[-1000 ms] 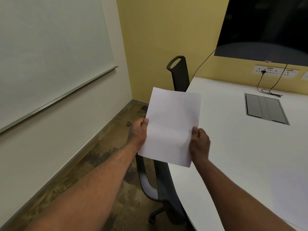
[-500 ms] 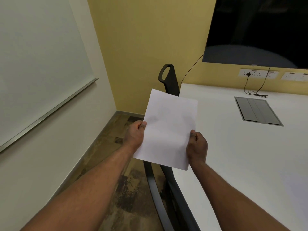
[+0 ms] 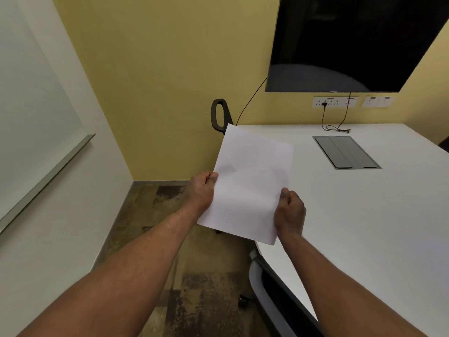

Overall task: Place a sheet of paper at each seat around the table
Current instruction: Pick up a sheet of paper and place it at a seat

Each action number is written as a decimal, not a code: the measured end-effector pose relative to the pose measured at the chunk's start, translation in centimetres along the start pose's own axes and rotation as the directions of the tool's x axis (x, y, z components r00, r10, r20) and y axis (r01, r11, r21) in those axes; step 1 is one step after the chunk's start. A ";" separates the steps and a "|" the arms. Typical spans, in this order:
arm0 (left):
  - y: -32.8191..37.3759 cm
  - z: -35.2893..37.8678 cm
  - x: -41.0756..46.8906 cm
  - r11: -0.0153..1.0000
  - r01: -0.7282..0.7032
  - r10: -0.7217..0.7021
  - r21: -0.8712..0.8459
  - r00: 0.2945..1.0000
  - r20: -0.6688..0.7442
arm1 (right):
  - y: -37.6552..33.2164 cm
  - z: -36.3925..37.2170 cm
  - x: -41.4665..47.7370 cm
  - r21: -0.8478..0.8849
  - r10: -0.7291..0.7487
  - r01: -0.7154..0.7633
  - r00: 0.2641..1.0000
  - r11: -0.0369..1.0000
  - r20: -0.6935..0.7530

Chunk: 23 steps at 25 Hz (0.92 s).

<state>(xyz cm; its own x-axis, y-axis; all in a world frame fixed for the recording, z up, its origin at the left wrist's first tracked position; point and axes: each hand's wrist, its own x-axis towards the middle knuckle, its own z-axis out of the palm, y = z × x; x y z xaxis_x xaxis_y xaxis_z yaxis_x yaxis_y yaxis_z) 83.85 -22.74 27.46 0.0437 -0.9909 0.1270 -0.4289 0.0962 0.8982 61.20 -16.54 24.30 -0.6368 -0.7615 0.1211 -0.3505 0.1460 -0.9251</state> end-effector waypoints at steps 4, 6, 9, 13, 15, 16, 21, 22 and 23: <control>-1.3 -0.8 5.0 0.998 0.035 -0.033 -0.045 0.998 0.046 | -1.2 3.5 1.9 -0.002 -0.001 0.001 0.999 1.000 -0.038; -2.2 -0.7 8.6 0.991 0.079 -0.070 -0.109 0.994 0.084 | -1.5 5.6 3.7 0.013 0.006 -0.005 0.998 1.000 -0.064; -2.8 0.1 14.9 0.966 0.151 -0.127 -0.208 0.984 0.125 | -1.3 9.3 7.5 0.052 0.022 -0.017 0.995 0.999 -0.099; -3.2 1.9 23.9 0.967 0.144 -0.114 -0.208 0.982 0.149 | -1.2 14.5 13.6 0.081 0.040 -0.029 0.989 0.996 -0.142; -3.0 2.9 28.6 0.968 0.149 -0.115 -0.202 0.978 0.173 | -1.6 16.9 16.7 0.081 0.060 -0.047 0.985 0.996 -0.165; -2.8 3.4 30.7 0.968 0.150 -0.113 -0.200 0.976 0.186 | -1.9 17.9 18.1 0.078 0.068 -0.055 0.981 0.995 -0.180; -0.9 5.6 39.6 0.980 0.085 -0.045 -0.178 0.975 0.215 | -3.2 21.5 24.4 0.051 0.077 -0.067 0.967 0.996 -0.243; -0.7 6.1 41.5 0.983 0.072 -0.033 -0.170 0.974 0.223 | -3.3 22.3 25.7 0.046 0.077 -0.067 0.962 0.997 -0.260; -0.5 6.8 43.4 0.985 0.058 -0.018 -0.160 0.971 0.239 | -3.4 23.1 27.0 0.043 0.079 -0.070 0.956 0.997 -0.282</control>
<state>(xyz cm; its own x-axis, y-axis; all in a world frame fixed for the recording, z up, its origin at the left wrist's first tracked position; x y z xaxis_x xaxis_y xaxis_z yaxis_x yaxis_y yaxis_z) 79.84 -66.41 29.70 -0.1650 -0.9863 0.0067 -0.2759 0.0527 0.9597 61.06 -52.20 22.42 -0.8301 -0.5387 0.1442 -0.2757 0.1717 -0.9458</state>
